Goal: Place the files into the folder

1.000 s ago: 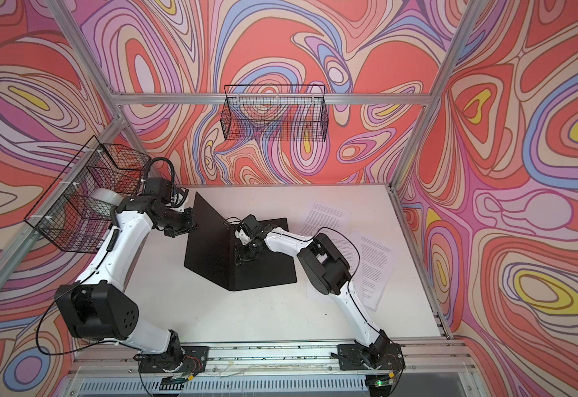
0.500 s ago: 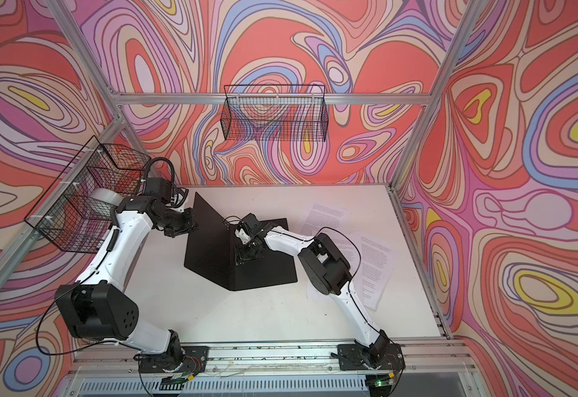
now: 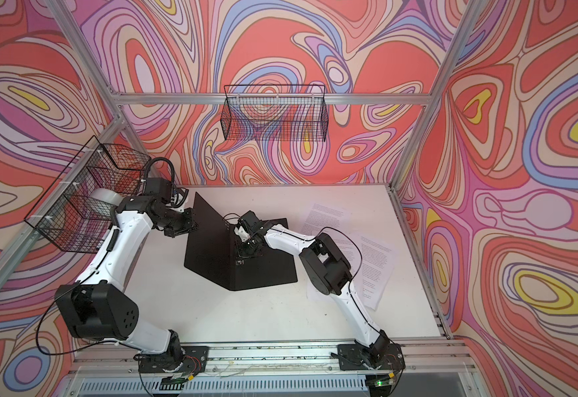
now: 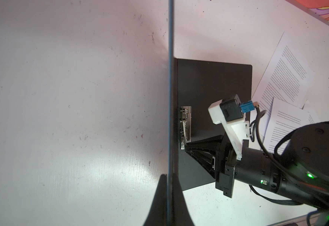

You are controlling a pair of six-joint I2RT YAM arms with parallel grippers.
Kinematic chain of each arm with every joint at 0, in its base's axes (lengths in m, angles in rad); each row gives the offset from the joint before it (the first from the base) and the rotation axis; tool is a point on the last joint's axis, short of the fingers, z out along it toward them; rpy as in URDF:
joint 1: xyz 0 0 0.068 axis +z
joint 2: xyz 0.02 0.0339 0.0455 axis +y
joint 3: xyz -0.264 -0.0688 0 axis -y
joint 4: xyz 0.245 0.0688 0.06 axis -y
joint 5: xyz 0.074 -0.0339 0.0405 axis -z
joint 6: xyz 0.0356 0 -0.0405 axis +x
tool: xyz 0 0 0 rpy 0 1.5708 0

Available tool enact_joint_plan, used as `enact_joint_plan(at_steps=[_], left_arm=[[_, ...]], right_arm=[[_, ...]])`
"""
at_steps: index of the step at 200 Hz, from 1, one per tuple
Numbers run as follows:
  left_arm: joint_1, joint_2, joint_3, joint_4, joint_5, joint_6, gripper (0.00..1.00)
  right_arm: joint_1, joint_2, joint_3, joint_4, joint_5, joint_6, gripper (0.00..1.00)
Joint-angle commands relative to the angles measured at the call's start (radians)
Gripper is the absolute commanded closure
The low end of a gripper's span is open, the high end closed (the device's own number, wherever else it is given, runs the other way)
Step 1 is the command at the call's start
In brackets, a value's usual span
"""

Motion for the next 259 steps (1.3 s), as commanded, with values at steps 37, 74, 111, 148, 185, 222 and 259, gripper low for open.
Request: enact_joint_plan(at_steps=[37,74,111,148,185,222,259], left_arm=[[0.003,-0.028,-0.001,0.018,-0.015,0.013,1.00],[0.003,-0.018,0.008,0.016,-0.024,0.025,1.00],[0.003,-0.002,0.025,0.013,-0.059,0.054,0.96],[0.003,0.006,0.032,0.012,-0.096,0.078,0.85],[0.005,0.019,0.023,0.018,-0.143,0.109,0.79],[0.005,0.011,0.009,0.044,-0.180,0.140,0.63],[0.005,0.013,0.012,0.056,-0.217,0.163,0.38]], right_arm=[[-0.003,-0.038,0.010,-0.021,0.000,0.012,0.82],[-0.004,-0.049,0.019,-0.017,-0.004,0.020,0.73],[-0.004,-0.078,0.020,0.001,0.009,0.030,0.66],[-0.004,-0.109,0.012,0.031,0.017,0.039,0.62],[-0.006,-0.141,-0.015,0.064,0.059,0.043,0.61],[-0.010,-0.198,-0.095,0.112,0.115,0.042,0.64],[-0.013,-0.212,-0.157,0.122,0.144,0.040,0.64]])
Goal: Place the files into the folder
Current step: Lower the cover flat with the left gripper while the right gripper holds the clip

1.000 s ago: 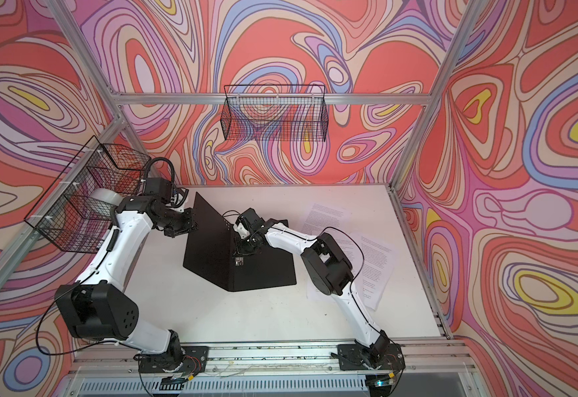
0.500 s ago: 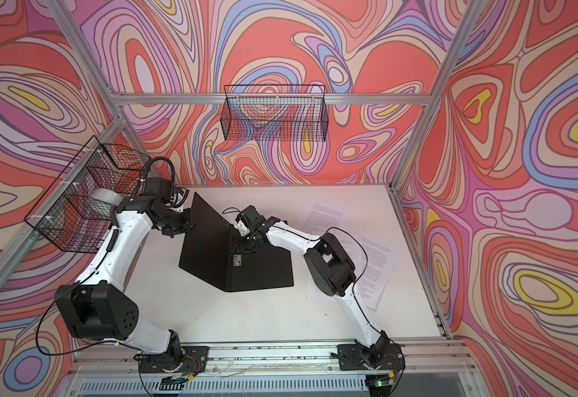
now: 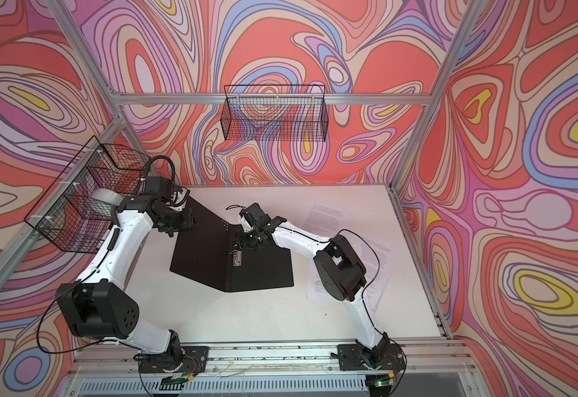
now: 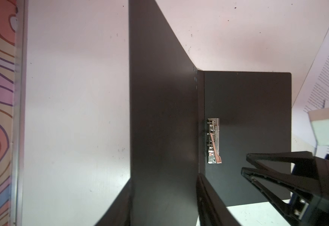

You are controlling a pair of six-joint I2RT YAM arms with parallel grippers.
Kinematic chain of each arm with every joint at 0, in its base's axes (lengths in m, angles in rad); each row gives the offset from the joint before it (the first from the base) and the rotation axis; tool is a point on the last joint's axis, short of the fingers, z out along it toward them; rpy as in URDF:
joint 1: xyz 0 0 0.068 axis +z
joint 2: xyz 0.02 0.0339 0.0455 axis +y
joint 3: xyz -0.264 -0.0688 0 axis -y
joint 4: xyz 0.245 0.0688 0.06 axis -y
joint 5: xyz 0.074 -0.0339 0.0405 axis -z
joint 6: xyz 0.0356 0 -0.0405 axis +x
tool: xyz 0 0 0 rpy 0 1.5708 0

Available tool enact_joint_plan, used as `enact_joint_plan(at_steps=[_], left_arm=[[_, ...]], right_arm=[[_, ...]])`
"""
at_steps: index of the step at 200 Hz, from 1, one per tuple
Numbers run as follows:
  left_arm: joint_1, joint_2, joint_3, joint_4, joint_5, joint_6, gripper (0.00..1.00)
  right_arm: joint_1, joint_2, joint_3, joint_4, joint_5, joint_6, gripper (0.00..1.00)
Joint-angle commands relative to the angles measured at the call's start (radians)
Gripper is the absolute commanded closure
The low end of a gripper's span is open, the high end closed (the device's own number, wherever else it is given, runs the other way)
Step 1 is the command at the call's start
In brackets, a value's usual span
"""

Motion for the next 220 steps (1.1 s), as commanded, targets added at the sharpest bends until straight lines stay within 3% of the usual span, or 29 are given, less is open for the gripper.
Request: enact_joint_plan(at_steps=[1,93,146,190,220], left_arm=[[0.005,0.002,0.007,0.016,-0.043,0.031,0.38],[0.005,0.013,0.001,0.030,-0.077,0.039,0.21],[0.004,0.013,0.031,0.037,-0.105,0.057,0.06],[0.003,0.001,0.082,0.038,-0.119,0.066,0.05],[0.000,-0.010,0.064,0.045,-0.012,0.060,0.08]], right_arm=[[-0.006,-0.034,-0.043,0.026,0.038,-0.001,0.64],[-0.009,-0.037,-0.089,0.049,0.037,0.002,0.63],[-0.010,-0.036,-0.101,0.054,0.030,0.001,0.65],[-0.009,-0.029,-0.114,0.063,-0.057,-0.004,0.71],[-0.002,-0.007,-0.110,0.067,-0.130,-0.007,0.73]])
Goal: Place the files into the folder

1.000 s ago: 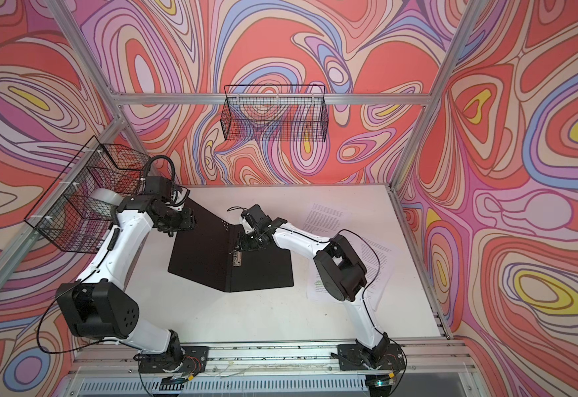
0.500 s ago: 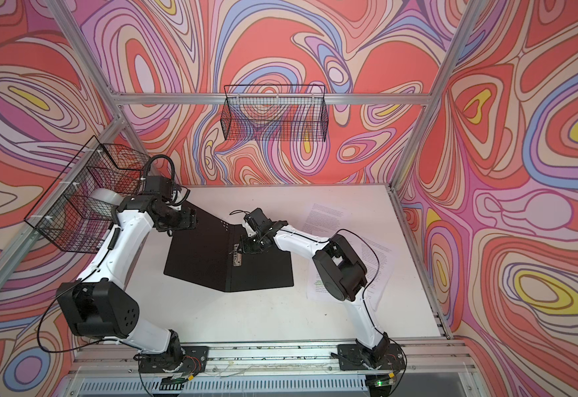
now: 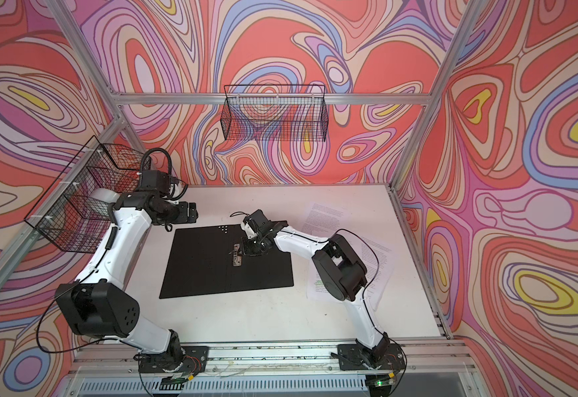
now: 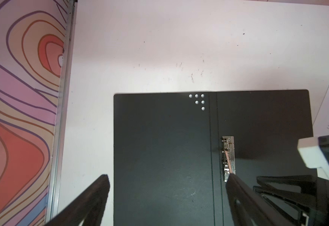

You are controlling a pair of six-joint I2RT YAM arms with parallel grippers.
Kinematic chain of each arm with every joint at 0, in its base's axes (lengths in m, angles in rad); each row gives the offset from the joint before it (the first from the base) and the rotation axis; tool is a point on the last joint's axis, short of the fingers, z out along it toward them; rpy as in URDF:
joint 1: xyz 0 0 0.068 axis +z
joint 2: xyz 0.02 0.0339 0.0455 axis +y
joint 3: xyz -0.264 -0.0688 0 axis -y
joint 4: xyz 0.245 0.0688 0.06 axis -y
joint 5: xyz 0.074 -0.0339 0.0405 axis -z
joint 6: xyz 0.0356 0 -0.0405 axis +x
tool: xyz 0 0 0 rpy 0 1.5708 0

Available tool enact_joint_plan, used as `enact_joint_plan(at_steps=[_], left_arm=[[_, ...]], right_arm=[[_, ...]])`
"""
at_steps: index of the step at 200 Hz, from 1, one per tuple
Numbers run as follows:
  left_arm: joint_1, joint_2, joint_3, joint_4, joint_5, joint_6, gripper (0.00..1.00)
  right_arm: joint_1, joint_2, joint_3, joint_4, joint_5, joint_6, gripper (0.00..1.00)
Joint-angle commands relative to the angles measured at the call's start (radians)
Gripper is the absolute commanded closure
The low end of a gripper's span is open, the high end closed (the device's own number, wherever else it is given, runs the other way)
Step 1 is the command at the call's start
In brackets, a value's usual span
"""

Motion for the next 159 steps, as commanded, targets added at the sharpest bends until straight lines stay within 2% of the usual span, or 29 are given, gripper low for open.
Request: enact_joint_plan(at_steps=[1,51,113,159], left_arm=[[0.000,-0.019,-0.001,0.004,0.078,0.007,0.08],[-0.020,-0.029,-0.088,0.047,0.158,0.006,0.10],[-0.021,-0.046,-0.145,0.084,0.164,0.023,0.10],[-0.021,-0.049,-0.170,0.097,0.182,0.027,0.10]], right_arm=[[0.004,-0.002,-0.004,0.013,-0.075,-0.007,0.73],[0.025,0.110,0.110,-0.042,-0.175,-0.028,0.73],[0.025,0.198,0.204,-0.056,-0.212,-0.031,0.73],[0.024,0.259,0.325,-0.127,-0.194,-0.072,0.74]])
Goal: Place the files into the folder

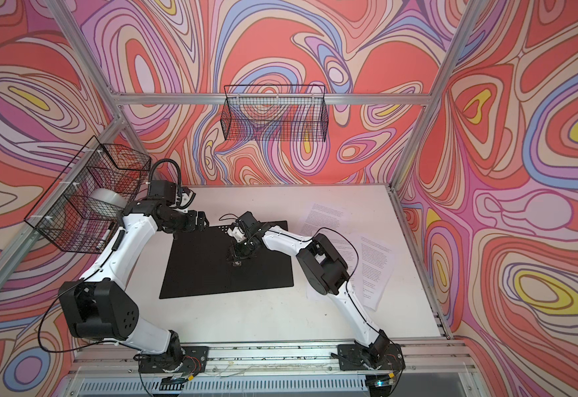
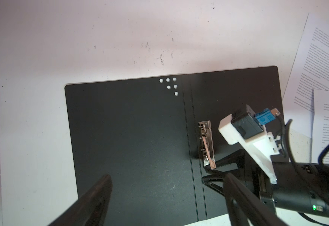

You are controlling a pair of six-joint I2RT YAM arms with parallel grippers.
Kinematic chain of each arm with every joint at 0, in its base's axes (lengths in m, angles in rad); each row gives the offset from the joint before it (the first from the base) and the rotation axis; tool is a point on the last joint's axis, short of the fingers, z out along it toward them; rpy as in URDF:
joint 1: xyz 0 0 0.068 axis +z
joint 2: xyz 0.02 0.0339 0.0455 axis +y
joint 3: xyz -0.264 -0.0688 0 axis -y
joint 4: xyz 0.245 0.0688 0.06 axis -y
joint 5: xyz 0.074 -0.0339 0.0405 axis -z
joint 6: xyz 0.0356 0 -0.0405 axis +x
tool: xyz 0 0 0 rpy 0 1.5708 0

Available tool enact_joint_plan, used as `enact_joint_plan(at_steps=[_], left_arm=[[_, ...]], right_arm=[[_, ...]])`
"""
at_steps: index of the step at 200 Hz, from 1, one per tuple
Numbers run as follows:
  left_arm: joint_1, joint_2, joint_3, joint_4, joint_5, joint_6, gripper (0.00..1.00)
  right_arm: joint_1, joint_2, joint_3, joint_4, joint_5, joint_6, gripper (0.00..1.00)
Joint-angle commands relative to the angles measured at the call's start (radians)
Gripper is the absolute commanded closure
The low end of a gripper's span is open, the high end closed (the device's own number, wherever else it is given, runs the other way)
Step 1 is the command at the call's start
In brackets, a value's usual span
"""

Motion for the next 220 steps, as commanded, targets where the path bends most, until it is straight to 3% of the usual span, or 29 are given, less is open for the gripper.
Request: enact_joint_plan(at_steps=[1,101,220], left_arm=[[-0.002,-0.030,-0.019,0.019,0.023,0.017,0.10],[-0.002,-0.047,-0.062,0.039,0.056,0.021,0.11],[-0.007,-0.028,-0.086,0.043,0.086,0.017,0.10]], right_arm=[[-0.001,0.040,0.073,-0.051,-0.001,-0.043,0.74],[-0.042,0.198,0.385,-0.215,-0.001,-0.152,0.73],[-0.122,0.298,0.523,-0.131,-0.124,-0.091,0.71]])
